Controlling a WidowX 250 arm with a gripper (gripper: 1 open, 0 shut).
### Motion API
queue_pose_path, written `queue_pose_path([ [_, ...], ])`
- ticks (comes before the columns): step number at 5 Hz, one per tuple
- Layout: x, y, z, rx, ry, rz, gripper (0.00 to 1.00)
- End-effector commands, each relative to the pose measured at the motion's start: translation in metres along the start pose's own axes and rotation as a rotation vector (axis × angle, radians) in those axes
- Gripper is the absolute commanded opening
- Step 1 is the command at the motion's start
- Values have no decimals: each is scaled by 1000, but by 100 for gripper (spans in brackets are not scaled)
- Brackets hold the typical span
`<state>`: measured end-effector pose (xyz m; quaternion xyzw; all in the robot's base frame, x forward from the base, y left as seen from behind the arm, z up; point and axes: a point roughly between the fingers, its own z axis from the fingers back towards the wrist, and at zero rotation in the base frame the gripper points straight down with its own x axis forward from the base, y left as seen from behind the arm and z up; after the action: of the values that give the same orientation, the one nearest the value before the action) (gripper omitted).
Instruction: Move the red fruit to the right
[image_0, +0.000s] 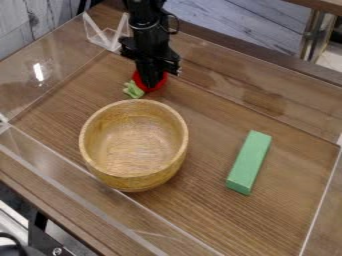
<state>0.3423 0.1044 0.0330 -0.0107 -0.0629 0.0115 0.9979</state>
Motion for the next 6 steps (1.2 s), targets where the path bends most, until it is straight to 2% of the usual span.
queue_pose_path([
  [1, 10, -14, 42, 9, -90, -6, 0],
  [2, 12, -23, 64, 11, -125, -3, 0],
  [3, 14, -53, 77, -9, -143, -33, 0],
  [5, 7, -131, 62, -46, -118, -135, 0],
  [6, 3, -156, 52, -55, -99, -148, 0],
])
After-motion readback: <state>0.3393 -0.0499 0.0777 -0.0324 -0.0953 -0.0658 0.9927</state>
